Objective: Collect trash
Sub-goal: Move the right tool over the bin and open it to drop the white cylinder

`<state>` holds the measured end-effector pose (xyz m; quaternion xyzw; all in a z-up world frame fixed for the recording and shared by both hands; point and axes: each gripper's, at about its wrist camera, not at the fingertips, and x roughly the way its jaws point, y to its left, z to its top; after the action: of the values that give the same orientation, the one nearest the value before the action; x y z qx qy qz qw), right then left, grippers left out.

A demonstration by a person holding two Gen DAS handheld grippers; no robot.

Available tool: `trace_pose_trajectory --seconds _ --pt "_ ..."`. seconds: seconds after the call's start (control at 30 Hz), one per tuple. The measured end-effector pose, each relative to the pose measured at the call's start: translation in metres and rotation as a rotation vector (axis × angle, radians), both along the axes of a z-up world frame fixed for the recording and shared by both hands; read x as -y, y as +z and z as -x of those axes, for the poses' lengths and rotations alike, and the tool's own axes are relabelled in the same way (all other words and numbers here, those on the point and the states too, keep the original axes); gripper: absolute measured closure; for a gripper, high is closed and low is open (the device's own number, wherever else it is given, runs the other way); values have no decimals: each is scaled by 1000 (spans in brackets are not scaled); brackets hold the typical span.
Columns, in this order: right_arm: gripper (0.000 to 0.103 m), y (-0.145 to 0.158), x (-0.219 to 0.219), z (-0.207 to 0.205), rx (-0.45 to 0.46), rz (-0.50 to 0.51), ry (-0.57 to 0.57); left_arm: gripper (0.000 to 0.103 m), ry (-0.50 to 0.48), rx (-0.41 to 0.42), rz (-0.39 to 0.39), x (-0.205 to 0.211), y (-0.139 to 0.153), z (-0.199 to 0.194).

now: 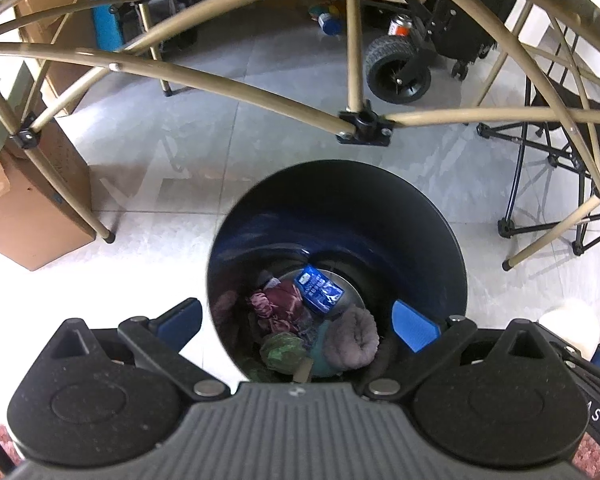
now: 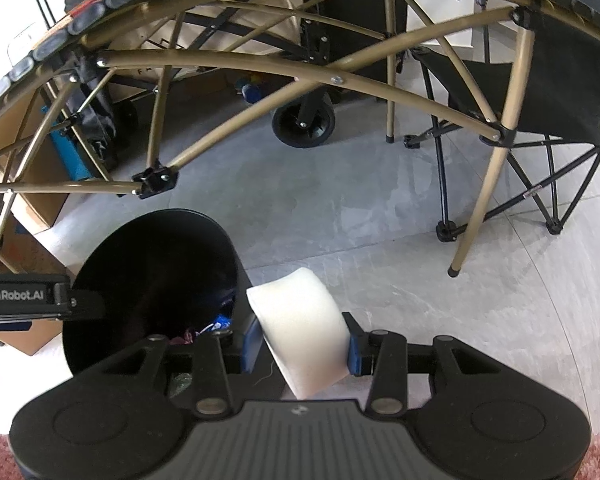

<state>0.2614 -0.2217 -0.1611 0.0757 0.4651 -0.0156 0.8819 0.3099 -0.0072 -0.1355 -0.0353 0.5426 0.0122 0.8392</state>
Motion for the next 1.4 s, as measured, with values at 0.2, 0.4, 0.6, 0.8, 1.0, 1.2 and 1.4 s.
trace_pose_trajectory --seconds 0.2,0.4,0.6,0.8,1.0,1.2,1.4 --pt "63 3 -17 -3 28 8 40 0 28 26 14 -22 10 6" --pt "63 3 -38 -10 25 13 78 0 60 45 30 -45 17 14" --pt "62 3 -67 -14 28 23 129 0 100 58 38 -71 20 21" --pt "62 0 -93 -21 27 38 173 0 143 63 40 -99 19 29" --pt "62 -8 -118 -28 24 60 208 0 191 56 53 -125 17 35" --pt "62 -17 -138 -37 3 72 232 0 225 39 60 -143 10 37" --pt "62 -23 -150 -43 -13 85 250 0 244 28 70 -155 6 41"
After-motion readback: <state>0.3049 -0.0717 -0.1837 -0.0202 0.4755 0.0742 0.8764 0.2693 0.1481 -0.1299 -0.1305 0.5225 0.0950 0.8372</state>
